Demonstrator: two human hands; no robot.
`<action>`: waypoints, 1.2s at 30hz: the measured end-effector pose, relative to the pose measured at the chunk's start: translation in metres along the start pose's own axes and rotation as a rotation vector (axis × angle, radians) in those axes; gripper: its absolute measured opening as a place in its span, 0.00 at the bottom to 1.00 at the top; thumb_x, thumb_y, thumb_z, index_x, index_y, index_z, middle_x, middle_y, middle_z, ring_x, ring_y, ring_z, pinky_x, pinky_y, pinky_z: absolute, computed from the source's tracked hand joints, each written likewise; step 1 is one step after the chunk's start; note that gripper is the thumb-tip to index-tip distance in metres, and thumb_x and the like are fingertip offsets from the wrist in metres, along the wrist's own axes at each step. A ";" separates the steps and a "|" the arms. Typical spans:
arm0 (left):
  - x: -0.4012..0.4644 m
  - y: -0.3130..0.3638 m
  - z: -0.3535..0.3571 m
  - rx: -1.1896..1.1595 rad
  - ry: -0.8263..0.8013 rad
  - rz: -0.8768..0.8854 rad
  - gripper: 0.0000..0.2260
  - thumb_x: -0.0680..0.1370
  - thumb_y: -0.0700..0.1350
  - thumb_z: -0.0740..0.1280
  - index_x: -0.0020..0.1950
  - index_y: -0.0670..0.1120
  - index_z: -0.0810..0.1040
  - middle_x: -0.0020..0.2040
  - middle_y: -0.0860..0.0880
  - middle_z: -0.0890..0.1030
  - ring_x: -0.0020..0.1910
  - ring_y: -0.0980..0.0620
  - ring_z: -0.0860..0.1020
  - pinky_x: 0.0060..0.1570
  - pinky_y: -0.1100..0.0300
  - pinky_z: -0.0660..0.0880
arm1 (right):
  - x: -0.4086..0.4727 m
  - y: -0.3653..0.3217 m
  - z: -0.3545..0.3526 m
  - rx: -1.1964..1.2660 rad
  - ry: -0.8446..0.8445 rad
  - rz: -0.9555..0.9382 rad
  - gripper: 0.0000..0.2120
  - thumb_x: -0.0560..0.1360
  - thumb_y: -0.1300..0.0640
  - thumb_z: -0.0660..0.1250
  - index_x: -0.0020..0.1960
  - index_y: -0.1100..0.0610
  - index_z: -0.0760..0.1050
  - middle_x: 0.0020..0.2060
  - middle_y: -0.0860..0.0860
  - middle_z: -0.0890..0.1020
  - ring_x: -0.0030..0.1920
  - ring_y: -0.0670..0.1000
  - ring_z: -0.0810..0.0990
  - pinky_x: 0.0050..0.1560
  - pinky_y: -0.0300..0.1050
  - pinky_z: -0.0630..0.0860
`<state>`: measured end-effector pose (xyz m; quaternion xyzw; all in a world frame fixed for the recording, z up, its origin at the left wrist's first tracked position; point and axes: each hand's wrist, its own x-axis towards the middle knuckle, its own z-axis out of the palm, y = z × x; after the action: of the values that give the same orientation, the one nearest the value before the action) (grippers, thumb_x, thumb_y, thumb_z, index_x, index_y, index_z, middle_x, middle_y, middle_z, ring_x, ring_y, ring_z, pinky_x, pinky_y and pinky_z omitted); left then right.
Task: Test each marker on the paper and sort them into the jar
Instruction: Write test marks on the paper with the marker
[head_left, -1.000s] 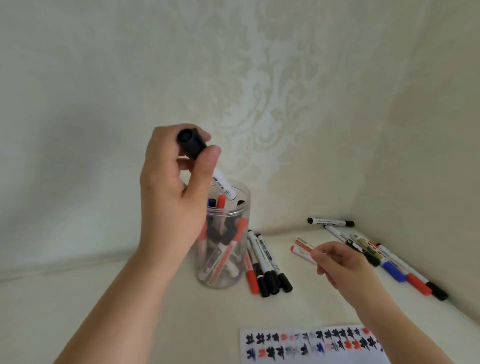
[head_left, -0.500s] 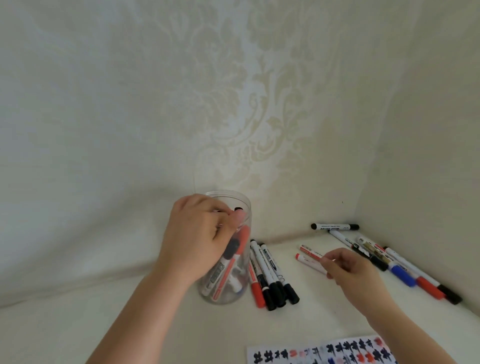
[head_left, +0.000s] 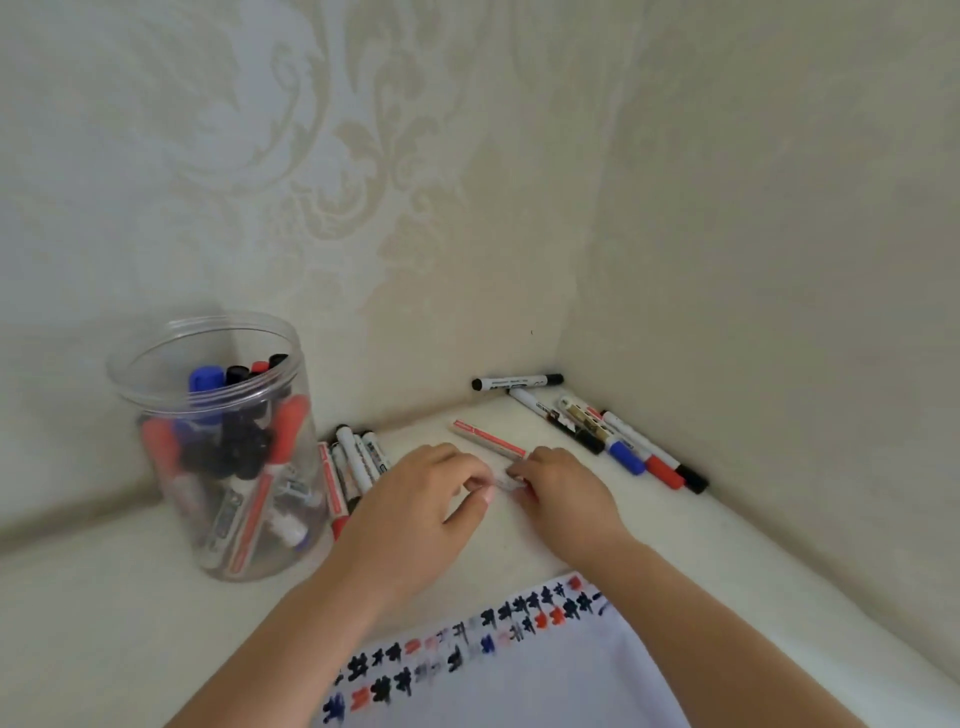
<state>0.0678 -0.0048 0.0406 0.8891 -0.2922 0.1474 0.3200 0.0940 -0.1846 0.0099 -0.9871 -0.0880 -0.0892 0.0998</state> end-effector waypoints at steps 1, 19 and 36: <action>0.000 0.000 0.008 -0.015 -0.023 -0.023 0.07 0.77 0.50 0.61 0.51 0.54 0.76 0.46 0.61 0.75 0.46 0.64 0.70 0.46 0.71 0.66 | -0.003 0.001 -0.005 0.080 0.037 0.017 0.13 0.79 0.56 0.60 0.61 0.52 0.75 0.52 0.50 0.78 0.54 0.51 0.74 0.52 0.45 0.73; -0.029 0.046 0.048 -0.118 -0.173 0.141 0.05 0.78 0.50 0.55 0.48 0.50 0.67 0.36 0.59 0.71 0.37 0.57 0.70 0.32 0.61 0.69 | -0.088 0.006 -0.042 1.404 -0.093 0.165 0.10 0.68 0.59 0.70 0.32 0.53 0.71 0.27 0.51 0.77 0.25 0.45 0.70 0.25 0.36 0.63; -0.028 0.031 0.053 0.071 -0.141 0.120 0.29 0.68 0.67 0.59 0.58 0.47 0.68 0.41 0.59 0.66 0.36 0.58 0.71 0.34 0.68 0.64 | -0.088 0.049 -0.046 1.251 0.004 0.276 0.05 0.69 0.56 0.68 0.36 0.54 0.80 0.31 0.56 0.82 0.29 0.51 0.75 0.31 0.42 0.72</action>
<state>0.0306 -0.0470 0.0029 0.8888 -0.3616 0.1135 0.2575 0.0111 -0.2556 0.0280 -0.7442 0.0048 -0.0092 0.6679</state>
